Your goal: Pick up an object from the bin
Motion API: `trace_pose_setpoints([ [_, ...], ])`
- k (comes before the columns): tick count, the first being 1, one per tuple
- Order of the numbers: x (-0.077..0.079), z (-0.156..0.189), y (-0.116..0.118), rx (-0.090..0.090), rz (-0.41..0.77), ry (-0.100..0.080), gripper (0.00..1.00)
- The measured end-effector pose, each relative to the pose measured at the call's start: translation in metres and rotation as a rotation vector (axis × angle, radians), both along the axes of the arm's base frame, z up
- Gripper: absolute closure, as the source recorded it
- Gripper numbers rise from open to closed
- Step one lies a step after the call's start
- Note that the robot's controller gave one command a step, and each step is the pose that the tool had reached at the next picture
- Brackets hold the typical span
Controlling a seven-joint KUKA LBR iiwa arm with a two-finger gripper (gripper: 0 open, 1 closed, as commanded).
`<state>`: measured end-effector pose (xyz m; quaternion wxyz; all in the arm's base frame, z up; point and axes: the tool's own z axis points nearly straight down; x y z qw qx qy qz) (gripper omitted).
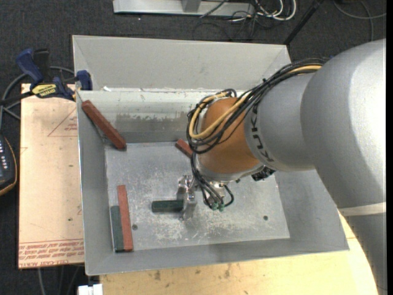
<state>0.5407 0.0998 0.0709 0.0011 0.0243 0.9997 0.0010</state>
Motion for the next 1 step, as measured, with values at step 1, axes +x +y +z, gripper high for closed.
trace_pose_setpoints([
  [1, -0.0036, 0.1432, -0.0096, -0.001, 0.107, -0.009, 1.00],
])
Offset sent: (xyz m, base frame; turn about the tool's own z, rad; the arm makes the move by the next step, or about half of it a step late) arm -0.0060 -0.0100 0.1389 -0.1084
